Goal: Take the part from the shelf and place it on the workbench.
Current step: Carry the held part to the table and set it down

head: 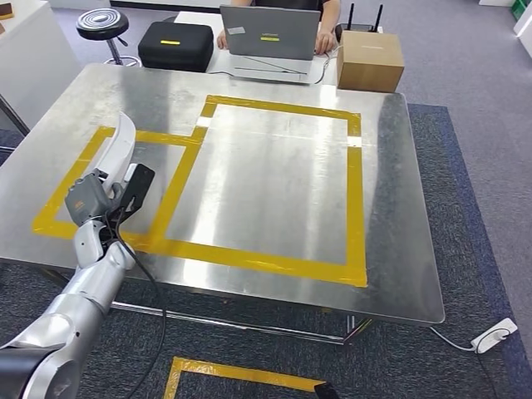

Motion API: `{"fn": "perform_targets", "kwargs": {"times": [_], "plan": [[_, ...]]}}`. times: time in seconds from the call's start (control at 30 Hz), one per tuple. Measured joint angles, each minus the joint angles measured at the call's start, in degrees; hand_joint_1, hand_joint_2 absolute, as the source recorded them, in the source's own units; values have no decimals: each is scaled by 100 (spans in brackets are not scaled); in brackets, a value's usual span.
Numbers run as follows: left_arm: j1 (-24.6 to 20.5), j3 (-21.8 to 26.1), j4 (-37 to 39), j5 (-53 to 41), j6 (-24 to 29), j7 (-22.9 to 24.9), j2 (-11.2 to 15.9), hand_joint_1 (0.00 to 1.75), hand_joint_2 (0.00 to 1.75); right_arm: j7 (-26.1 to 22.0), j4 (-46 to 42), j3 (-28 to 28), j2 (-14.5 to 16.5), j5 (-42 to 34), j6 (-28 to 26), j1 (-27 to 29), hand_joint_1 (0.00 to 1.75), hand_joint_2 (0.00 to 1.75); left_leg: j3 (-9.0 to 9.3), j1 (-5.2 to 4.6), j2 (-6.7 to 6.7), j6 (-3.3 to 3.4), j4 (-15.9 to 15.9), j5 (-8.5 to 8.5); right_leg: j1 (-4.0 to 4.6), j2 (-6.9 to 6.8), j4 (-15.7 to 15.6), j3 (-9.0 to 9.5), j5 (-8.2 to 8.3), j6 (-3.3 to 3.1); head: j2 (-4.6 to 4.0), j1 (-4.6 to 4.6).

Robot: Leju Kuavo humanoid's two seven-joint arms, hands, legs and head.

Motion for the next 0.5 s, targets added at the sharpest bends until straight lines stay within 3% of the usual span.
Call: {"fn": "perform_targets", "kwargs": {"times": [0.5], "plan": [[-6,-2,30,0,0,2,0,169,175,-1,0,2,0,0,0,0,0,175,0,0,0,0,0,0,0,0,0,-1,0,0,-1,1]]}}
